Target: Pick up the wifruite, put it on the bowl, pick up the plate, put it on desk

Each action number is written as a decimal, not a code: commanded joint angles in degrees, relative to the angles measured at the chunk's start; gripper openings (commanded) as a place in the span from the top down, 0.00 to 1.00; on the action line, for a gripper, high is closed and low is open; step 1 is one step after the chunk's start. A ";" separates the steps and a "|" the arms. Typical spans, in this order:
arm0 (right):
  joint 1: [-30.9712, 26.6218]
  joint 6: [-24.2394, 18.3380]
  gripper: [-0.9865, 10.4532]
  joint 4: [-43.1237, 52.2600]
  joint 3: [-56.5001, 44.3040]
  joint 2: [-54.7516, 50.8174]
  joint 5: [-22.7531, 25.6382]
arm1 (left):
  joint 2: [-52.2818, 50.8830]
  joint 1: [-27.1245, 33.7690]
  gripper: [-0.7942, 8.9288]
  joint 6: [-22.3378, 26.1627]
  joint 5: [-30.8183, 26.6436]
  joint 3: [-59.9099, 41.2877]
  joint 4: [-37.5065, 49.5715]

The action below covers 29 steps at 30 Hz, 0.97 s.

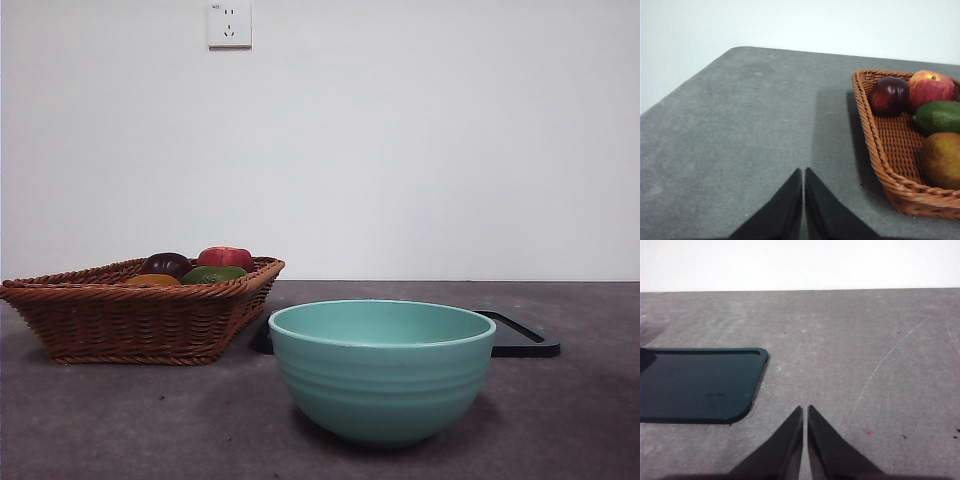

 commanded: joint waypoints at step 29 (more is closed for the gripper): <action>-0.02 12.83 0.91 -1.57 9.94 0.72 -1.46 | 2.58 0.09 0.91 -19.78 4.20 9.14 -5.81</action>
